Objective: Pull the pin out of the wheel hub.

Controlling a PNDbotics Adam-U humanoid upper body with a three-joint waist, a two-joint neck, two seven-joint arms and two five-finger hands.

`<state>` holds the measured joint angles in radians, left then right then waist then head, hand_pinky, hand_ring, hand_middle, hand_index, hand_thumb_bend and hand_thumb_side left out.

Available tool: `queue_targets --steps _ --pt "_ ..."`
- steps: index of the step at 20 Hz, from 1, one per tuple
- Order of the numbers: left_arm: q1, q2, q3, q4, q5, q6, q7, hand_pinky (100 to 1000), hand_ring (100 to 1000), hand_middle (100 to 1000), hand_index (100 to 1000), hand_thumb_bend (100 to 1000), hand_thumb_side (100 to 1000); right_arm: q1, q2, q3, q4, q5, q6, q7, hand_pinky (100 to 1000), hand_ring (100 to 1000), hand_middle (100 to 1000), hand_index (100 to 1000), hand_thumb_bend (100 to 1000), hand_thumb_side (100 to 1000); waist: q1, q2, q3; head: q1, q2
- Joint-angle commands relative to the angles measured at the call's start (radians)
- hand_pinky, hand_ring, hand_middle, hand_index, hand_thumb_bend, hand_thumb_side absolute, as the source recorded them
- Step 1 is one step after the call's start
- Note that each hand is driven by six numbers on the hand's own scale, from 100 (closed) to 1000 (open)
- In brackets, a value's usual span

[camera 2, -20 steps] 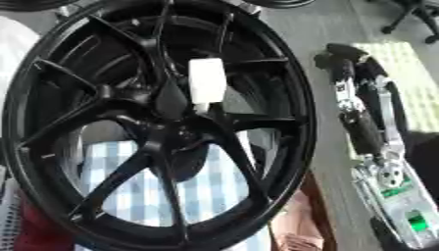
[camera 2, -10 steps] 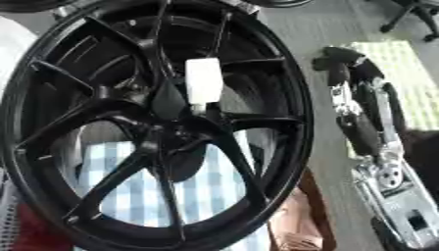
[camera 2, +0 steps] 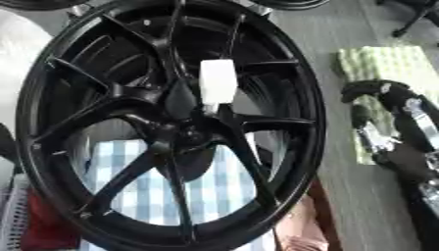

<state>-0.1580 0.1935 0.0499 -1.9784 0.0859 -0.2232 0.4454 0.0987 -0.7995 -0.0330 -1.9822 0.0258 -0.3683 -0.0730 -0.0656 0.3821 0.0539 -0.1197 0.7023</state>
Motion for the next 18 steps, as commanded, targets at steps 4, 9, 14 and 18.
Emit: queue_targets --steps 4,9,14,18 --pt "0.002 0.028 -0.008 -0.022 -0.001 0.002 -0.008 826 728 664 786 247 645 0.002 -0.16 -0.012 -0.018 0.077 -0.003 0.031 886 777 635 777 100 516 0.003 -0.033 0.001 0.009 -0.002" --pt "0.003 0.033 -0.012 -0.022 0.001 0.004 -0.015 826 729 665 786 244 646 -0.039 -0.26 -0.024 -0.018 0.119 -0.087 0.121 881 787 667 779 100 406 0.002 -0.035 0.004 0.011 -0.001" --pt "0.004 0.04 -0.018 -0.022 0.003 0.006 -0.023 826 729 665 786 240 649 -0.11 -0.364 -0.023 -0.018 0.1 -0.112 0.216 877 788 675 778 100 450 0.0 -0.037 0.01 0.01 0.002" --pt "0.006 0.042 -0.023 -0.022 0.005 0.008 -0.029 827 729 665 786 237 650 -0.165 -0.431 0.003 -0.018 0.011 -0.044 0.279 875 785 669 777 100 544 -0.001 -0.039 0.016 0.009 0.008"
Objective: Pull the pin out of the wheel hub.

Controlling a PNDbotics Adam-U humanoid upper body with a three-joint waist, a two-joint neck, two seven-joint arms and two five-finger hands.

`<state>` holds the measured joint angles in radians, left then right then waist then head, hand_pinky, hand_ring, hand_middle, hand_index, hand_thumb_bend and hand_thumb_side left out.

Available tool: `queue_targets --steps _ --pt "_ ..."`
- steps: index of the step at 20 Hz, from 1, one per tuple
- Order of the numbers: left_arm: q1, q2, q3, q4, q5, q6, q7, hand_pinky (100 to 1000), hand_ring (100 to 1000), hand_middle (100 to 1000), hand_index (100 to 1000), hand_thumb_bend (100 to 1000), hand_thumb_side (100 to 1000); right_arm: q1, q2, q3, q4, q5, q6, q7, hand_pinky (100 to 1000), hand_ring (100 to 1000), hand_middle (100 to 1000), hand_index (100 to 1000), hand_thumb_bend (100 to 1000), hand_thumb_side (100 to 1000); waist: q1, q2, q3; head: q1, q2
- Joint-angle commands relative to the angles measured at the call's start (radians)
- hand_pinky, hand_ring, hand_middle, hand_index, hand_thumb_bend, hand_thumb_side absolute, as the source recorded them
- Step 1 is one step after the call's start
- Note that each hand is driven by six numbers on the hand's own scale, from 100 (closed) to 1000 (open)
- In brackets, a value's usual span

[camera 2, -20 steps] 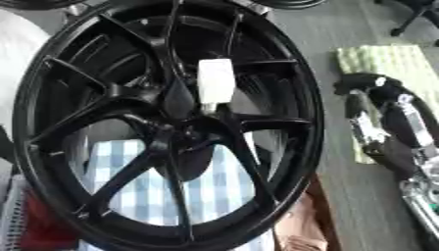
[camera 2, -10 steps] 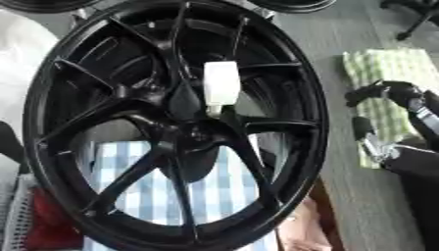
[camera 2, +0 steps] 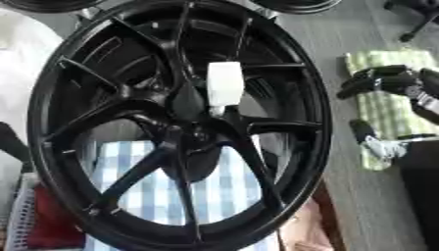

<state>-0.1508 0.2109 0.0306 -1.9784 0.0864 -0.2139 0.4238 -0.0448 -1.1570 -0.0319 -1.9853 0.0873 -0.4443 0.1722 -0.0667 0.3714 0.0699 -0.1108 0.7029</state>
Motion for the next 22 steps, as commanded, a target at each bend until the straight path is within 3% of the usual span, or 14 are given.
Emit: queue_targets --steps 1,8,15,22 --pt "0.0 0.025 -0.005 -0.022 0.005 -0.001 -0.008 827 729 665 786 237 650 -0.034 -0.085 0.007 -0.015 -0.073 0.051 0.048 875 785 669 777 100 544 0.0 -0.029 0.001 0.0 0.008" --pt "0.002 0.025 -0.012 -0.022 0.011 0.003 -0.017 827 730 666 786 236 652 -0.123 -0.153 0.062 -0.015 -0.167 0.194 0.112 873 787 676 778 100 629 -0.003 -0.038 0.013 -0.006 0.014" --pt "0.002 0.025 -0.018 -0.022 0.02 0.007 -0.024 827 730 667 786 236 653 -0.202 -0.164 0.116 -0.015 -0.222 0.221 0.149 877 789 675 782 100 667 -0.006 -0.045 0.026 -0.011 0.015" --pt "0.002 0.023 -0.022 -0.022 0.027 0.009 -0.03 827 731 668 785 237 653 -0.276 -0.16 0.16 -0.015 -0.243 0.287 0.162 885 808 702 804 100 699 -0.009 -0.051 0.038 -0.02 0.022"
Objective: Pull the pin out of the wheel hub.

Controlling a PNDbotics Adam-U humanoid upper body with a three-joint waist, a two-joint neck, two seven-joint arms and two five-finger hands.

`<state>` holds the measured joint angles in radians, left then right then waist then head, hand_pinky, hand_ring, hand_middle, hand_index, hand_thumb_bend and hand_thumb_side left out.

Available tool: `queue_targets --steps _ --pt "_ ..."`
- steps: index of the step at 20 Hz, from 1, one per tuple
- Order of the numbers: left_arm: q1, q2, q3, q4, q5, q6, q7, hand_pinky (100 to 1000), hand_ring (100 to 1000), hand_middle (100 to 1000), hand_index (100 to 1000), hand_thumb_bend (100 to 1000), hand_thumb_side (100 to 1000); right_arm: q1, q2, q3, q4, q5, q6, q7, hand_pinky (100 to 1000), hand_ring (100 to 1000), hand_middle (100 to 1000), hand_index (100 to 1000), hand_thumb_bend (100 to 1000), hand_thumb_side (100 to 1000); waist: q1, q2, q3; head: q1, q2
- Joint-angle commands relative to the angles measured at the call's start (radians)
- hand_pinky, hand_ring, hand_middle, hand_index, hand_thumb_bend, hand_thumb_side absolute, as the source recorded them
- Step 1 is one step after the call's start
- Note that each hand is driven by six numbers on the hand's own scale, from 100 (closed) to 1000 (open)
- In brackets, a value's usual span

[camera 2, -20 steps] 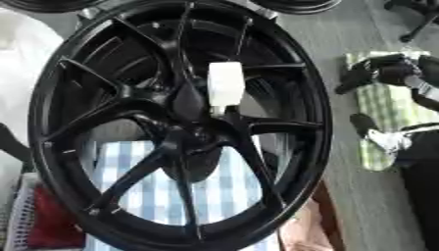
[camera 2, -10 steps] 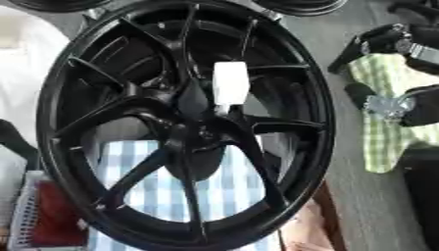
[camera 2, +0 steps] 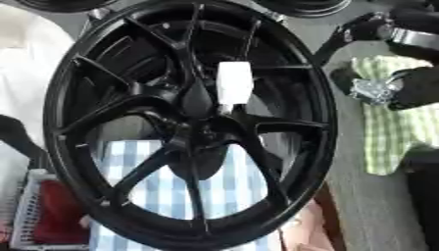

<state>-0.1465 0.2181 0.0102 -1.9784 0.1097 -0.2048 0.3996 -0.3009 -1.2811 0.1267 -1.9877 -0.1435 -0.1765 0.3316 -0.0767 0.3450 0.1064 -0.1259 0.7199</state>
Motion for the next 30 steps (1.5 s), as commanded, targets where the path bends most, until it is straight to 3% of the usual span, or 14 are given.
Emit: queue_targets --steps 1,9,12,21,26,30 --pt "-0.003 0.016 -0.001 -0.022 0.005 0.0 -0.006 827 731 668 786 237 653 -0.028 -0.034 0.008 -0.012 -0.007 0.026 0.007 885 810 705 804 100 699 0.0 -0.026 0.004 -0.005 0.006" --pt "0.0 0.015 -0.003 -0.022 0.014 0.004 -0.009 827 731 668 785 240 650 -0.1 -0.012 0.067 -0.012 0.068 0.06 0.041 887 831 739 814 100 568 -0.005 -0.041 0.012 -0.009 0.012" --pt "0.004 0.016 -0.003 -0.022 0.015 0.006 -0.01 827 731 669 785 239 651 -0.137 0.0 0.094 -0.012 0.112 0.073 0.083 886 836 751 818 100 586 -0.007 -0.049 0.011 -0.004 0.015" --pt "0.012 0.019 -0.008 -0.022 0.019 0.012 -0.015 827 731 669 784 238 654 -0.266 0.053 0.15 -0.012 0.166 0.161 0.321 888 846 769 825 100 772 -0.016 -0.063 0.012 0.014 0.028" --pt "0.014 0.018 -0.007 -0.022 0.021 0.015 -0.013 827 732 670 783 240 653 -0.3 0.077 0.164 -0.012 0.139 0.206 0.379 890 851 772 828 100 811 -0.02 -0.069 0.011 0.023 0.042" --pt "0.013 0.018 -0.007 -0.022 0.025 0.015 -0.011 826 732 670 783 242 651 -0.332 0.096 0.167 -0.012 0.131 0.25 0.378 891 858 776 835 100 771 -0.02 -0.074 0.011 0.013 0.049"
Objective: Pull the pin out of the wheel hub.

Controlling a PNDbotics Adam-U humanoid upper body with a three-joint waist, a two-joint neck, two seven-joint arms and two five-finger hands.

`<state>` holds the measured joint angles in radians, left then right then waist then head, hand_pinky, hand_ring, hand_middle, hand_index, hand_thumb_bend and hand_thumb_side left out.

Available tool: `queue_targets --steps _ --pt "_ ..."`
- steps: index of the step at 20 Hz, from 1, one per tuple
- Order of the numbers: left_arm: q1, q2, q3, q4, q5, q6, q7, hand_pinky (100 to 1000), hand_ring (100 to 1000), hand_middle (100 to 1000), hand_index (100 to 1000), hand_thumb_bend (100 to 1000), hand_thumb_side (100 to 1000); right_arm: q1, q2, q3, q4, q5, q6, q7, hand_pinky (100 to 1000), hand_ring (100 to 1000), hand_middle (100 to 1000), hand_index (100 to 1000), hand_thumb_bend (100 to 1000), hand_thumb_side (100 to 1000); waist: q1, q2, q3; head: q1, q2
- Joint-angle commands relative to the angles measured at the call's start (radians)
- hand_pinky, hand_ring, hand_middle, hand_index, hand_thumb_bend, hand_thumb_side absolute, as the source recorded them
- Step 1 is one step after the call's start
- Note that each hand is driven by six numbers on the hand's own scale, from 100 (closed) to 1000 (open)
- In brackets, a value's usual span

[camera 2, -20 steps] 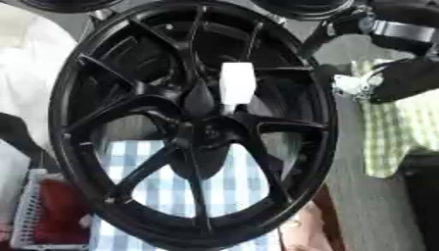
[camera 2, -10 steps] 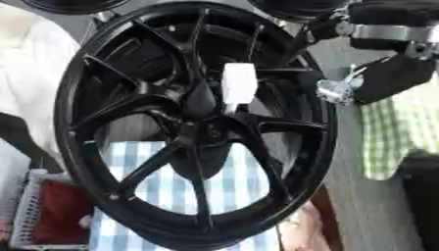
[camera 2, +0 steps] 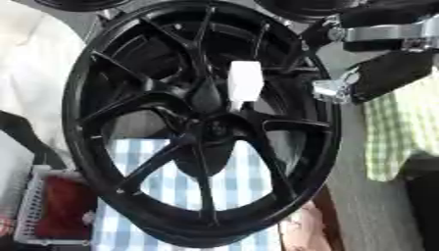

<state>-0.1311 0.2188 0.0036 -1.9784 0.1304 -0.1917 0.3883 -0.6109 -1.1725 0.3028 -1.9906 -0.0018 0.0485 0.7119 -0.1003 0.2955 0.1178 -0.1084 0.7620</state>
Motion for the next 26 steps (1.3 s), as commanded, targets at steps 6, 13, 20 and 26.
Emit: queue_targets --steps 6,13,20,26 --pt "-0.009 0.013 -0.002 -0.022 0.012 0.004 -0.001 826 732 671 783 246 649 -0.071 0.024 0.002 -0.009 -0.03 0.087 -0.03 896 868 781 847 100 718 0.005 -0.028 0.001 -0.041 0.008" --pt "0.004 0.01 0.005 -0.022 0.014 0.008 0.004 826 731 670 783 247 650 -0.149 0.112 0.013 -0.009 0.034 0.103 -0.005 890 874 802 846 100 539 0.008 -0.044 -0.01 -0.039 0.008" --pt "0.05 0.02 0.025 -0.022 -0.005 0.013 0.032 825 732 671 783 248 644 -0.187 0.288 -0.022 -0.009 0.092 0.03 0.093 894 868 793 840 100 490 0.008 -0.091 -0.085 0.03 0.008" --pt "0.062 0.016 0.028 -0.022 -0.01 0.014 0.041 825 730 669 782 247 648 -0.189 0.341 -0.028 -0.009 0.105 0.028 0.134 894 869 792 846 100 548 0.016 -0.092 -0.094 0.046 0.008"
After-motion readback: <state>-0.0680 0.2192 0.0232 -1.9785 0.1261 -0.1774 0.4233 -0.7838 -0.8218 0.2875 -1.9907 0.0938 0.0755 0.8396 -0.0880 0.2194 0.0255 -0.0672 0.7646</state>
